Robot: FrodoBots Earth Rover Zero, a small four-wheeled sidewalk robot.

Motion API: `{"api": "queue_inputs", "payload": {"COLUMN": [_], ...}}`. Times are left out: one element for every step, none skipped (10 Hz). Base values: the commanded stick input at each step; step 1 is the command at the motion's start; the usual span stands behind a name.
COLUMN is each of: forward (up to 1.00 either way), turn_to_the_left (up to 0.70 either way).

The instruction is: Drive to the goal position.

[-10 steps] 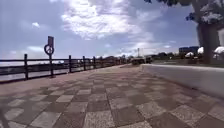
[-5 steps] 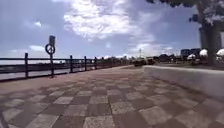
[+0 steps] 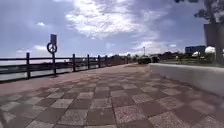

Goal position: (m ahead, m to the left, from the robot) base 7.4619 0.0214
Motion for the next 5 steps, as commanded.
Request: {"api": "queue_inputs", "payload": {"forward": [0.45,0.45,0.45,0.45,0.45], "turn_to_the_left": [0.0,0.0,0.0,0.0,0.0]}}
